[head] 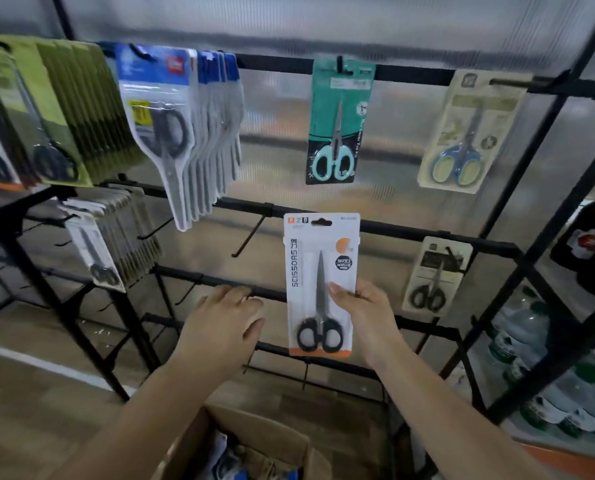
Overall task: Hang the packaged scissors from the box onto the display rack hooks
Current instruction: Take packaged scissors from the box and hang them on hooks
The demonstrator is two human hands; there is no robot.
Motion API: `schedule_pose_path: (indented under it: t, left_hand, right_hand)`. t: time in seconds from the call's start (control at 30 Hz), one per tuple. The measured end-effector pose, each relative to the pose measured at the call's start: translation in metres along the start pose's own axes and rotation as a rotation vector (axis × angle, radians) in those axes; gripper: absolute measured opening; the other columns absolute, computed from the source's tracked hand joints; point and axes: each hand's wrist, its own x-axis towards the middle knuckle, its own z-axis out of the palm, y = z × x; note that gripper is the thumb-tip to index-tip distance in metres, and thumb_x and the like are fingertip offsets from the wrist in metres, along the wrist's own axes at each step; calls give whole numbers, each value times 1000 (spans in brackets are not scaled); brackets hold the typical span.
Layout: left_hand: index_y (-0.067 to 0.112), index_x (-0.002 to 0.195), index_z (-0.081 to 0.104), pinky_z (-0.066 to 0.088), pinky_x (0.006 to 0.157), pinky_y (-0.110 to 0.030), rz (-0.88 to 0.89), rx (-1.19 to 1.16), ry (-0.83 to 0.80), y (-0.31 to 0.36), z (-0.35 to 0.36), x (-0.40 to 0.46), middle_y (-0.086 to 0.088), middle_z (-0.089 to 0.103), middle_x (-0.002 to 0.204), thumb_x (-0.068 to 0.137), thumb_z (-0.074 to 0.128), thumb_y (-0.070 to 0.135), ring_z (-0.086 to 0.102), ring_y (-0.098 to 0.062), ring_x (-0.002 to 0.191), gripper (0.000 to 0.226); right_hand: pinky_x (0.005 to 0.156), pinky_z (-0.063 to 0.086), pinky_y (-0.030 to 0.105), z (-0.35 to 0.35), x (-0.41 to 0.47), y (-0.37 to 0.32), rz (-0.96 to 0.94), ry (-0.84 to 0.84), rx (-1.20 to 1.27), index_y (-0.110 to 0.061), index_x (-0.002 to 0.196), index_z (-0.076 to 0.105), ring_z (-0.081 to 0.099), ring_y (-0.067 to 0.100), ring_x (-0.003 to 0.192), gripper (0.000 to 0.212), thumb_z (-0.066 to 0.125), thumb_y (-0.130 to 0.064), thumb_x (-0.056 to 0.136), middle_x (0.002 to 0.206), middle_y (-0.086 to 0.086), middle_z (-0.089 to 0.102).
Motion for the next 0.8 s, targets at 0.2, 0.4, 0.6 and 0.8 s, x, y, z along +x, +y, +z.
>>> schedule_pose_path:
  t: [0.2, 0.4, 0.6, 0.8]
  left_hand:
    - [14, 76, 75, 57, 51, -38, -22, -1, -19, -85, 0, -14, -6, 72, 83, 65, 61, 29, 68, -30, 71, 24]
    - [18, 76, 70, 53, 51, -33, -79, -93, -69, -183, -4, -36, 0, 67, 79, 68, 61, 28, 64, -28, 72, 16]
    - [20, 79, 71, 54, 50, -35, -118, -130, -117, -289, 5, -71, 2, 66, 77, 73, 40, 33, 64, -28, 72, 34]
    - [18, 79, 70, 53, 46, -33, -114, -76, -40, -359, -26, -82, 3, 66, 75, 72, 43, 32, 63, -26, 67, 32]
  right_hand:
    - [94, 49, 51, 84, 8, 10, 36, -31, 80, -11, 108, 66, 65, 28, 101, 21, 63, -11, 88, 105, 6, 71]
    - [90, 52, 43, 188, 12, 18, 5, -81, 72, -20, 96, 68, 67, 23, 96, 13, 60, -13, 89, 101, 0, 73]
    - [86, 53, 42, 307, 15, 43, 72, -116, 149, -8, 98, 69, 68, 29, 93, 13, 60, -5, 88, 98, 9, 73]
    - [90, 52, 44, 390, 10, 40, 63, -164, 148, -14, 98, 69, 68, 28, 96, 14, 61, -8, 89, 102, 8, 73]
